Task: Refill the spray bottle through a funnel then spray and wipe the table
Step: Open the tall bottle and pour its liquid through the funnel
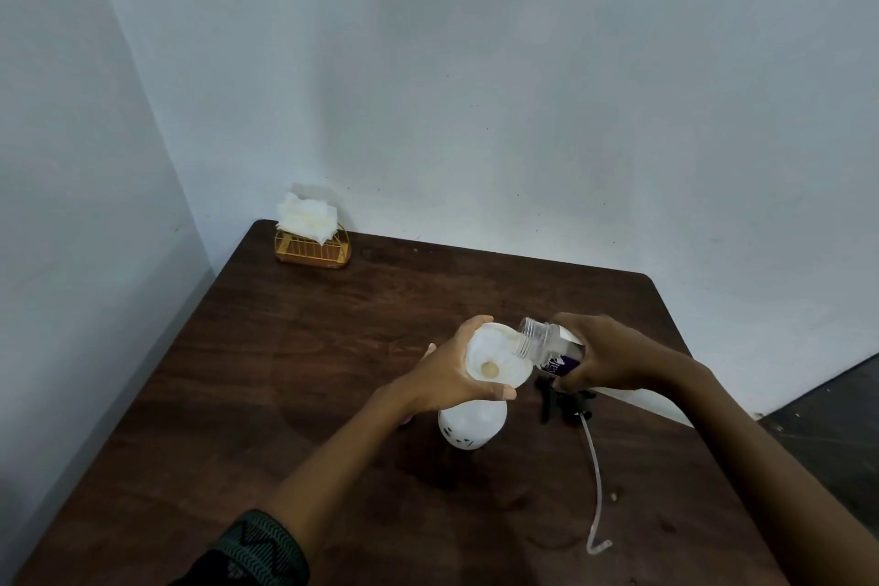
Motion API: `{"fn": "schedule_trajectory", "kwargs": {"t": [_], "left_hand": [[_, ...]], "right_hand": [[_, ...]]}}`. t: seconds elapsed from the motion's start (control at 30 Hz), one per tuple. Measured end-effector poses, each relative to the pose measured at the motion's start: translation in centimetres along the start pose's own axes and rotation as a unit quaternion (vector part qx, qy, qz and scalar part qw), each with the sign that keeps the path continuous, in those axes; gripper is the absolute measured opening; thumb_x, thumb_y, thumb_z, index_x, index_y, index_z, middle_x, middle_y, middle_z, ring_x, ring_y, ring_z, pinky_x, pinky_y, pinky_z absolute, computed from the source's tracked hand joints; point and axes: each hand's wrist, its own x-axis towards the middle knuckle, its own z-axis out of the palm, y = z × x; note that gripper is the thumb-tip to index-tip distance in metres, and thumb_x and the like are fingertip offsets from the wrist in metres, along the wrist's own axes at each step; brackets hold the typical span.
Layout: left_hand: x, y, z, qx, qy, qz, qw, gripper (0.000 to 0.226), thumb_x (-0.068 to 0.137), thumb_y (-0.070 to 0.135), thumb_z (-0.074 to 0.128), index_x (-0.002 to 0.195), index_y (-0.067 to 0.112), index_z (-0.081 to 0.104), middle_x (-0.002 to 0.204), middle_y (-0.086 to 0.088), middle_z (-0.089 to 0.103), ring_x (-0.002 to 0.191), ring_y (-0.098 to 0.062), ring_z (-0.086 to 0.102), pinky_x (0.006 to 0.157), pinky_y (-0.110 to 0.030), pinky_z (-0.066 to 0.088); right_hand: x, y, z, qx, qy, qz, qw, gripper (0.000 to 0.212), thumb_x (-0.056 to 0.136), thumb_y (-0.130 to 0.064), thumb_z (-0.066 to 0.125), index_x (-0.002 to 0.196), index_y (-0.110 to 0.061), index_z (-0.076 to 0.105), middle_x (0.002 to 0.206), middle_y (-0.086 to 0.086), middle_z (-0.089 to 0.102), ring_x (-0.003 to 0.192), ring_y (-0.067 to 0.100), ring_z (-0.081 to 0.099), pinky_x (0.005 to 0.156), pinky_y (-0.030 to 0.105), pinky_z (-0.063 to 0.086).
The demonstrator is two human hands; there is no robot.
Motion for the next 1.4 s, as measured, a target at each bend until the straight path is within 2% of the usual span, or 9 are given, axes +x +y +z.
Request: {"fn": "schedule_trajectory", "kwargs": {"t": [0.43, 0.63, 0.8, 0.9, 1.03, 1.13, 1.23, 1.3, 1.4], "left_hand": [[-0.2, 0.2, 0.0, 0.002, -0.003, 0.003, 1.0, 0.104, 0.053, 0.07, 0.071, 0.137, 0.049, 0.014, 0.132, 0.023, 0.032, 0.135, -0.016, 0.032, 0.115, -0.054, 0.022], [-0.2, 0.1, -0.1, -0.003, -0.004, -0.001, 1.0, 0.103, 0.053, 0.071, 0.072, 0.136, 0.051, 0.014, 0.142, 0.016, 0.034, 0.136, -0.018, 0.032, 0.114, -0.054, 0.023], [-0.3, 0.2, -0.1, -0.008, -0.004, -0.002, 1.0, 0.102, 0.053, 0.069, 0.073, 0.136, 0.051, 0.015, 0.137, 0.018, 0.037, 0.133, -0.016, 0.035, 0.114, -0.053, 0.023], [-0.3, 0.3, -0.1, -0.009, -0.002, -0.001, 1.0, 0.102, 0.053, 0.069, 0.073, 0.136, 0.051, 0.015, 0.135, 0.017, 0.038, 0.132, -0.015, 0.037, 0.114, -0.053, 0.024], [-0.4, 0.4, -0.1, -0.008, 0.002, -0.004, 1.0, 0.102, 0.053, 0.068, 0.073, 0.135, 0.052, 0.015, 0.134, 0.018, 0.037, 0.133, -0.017, 0.036, 0.114, -0.053, 0.024], [-0.4, 0.4, -0.2, -0.01, 0.004, -0.007, 1.0, 0.099, 0.052, 0.069, 0.074, 0.13, 0.058, 0.014, 0.136, 0.014, 0.04, 0.132, -0.019, 0.037, 0.114, -0.053, 0.025], [-0.3, 0.3, -0.2, -0.013, 0.004, -0.003, 1.0, 0.098, 0.053, 0.068, 0.073, 0.131, 0.056, 0.016, 0.135, 0.014, 0.04, 0.132, -0.018, 0.037, 0.114, -0.053, 0.025], [-0.3, 0.2, -0.2, -0.014, 0.003, 0.0, 1.0, 0.098, 0.052, 0.069, 0.073, 0.131, 0.056, 0.016, 0.134, 0.016, 0.039, 0.132, -0.017, 0.037, 0.114, -0.052, 0.025], [-0.3, 0.2, -0.1, -0.011, 0.002, 0.001, 1.0, 0.099, 0.053, 0.068, 0.073, 0.133, 0.053, 0.016, 0.133, 0.019, 0.036, 0.133, -0.016, 0.035, 0.114, -0.053, 0.024]], "right_hand": [[-0.2, 0.2, -0.2, -0.005, 0.004, -0.006, 1.0, 0.04, 0.066, -0.031, 0.077, 0.096, -0.027, 0.051, 0.091, -0.005, 0.06, 0.078, 0.014, 0.058, 0.068, 0.034, 0.051], [0.0, 0.4, -0.2, 0.004, 0.006, -0.013, 1.0, 0.039, 0.065, -0.031, 0.078, 0.093, -0.024, 0.051, 0.088, -0.005, 0.06, 0.075, 0.014, 0.057, 0.065, 0.033, 0.049], [-0.1, 0.5, -0.1, 0.084, 0.011, -0.049, 0.995, 0.036, 0.067, -0.022, 0.081, 0.092, -0.023, 0.055, 0.084, -0.008, 0.061, 0.069, 0.003, 0.056, 0.058, 0.013, 0.043], [-0.1, 0.4, 0.3, 0.151, 0.022, -0.068, 0.986, 0.038, 0.065, -0.021, 0.083, 0.094, -0.028, 0.059, 0.086, -0.009, 0.065, 0.072, -0.001, 0.059, 0.063, 0.011, 0.044], [-0.3, 0.0, 0.8, 0.267, 0.029, -0.098, 0.958, 0.048, 0.059, -0.025, 0.082, 0.102, -0.024, 0.062, 0.09, -0.01, 0.071, 0.082, 0.004, 0.065, 0.07, 0.015, 0.049], [-0.4, 0.2, 0.8, 0.32, 0.048, -0.106, 0.94, 0.049, 0.054, -0.029, 0.082, 0.098, -0.022, 0.061, 0.086, -0.013, 0.071, 0.077, 0.004, 0.066, 0.067, 0.015, 0.05], [-0.6, 1.2, 0.4, 0.388, 0.094, -0.095, 0.912, 0.053, 0.055, -0.031, 0.08, 0.1, -0.014, 0.059, 0.086, -0.001, 0.071, 0.078, 0.014, 0.067, 0.067, 0.021, 0.053], [-0.6, 1.9, -0.1, 0.448, 0.13, -0.1, 0.879, 0.056, 0.059, -0.026, 0.078, 0.105, -0.004, 0.056, 0.089, 0.01, 0.068, 0.079, 0.022, 0.067, 0.068, 0.027, 0.055], [-0.7, 2.6, -0.9, 0.533, 0.177, -0.118, 0.819, 0.037, 0.066, -0.01, 0.07, 0.101, -0.004, 0.057, 0.087, 0.012, 0.064, 0.078, 0.023, 0.065, 0.069, 0.034, 0.056]]}}
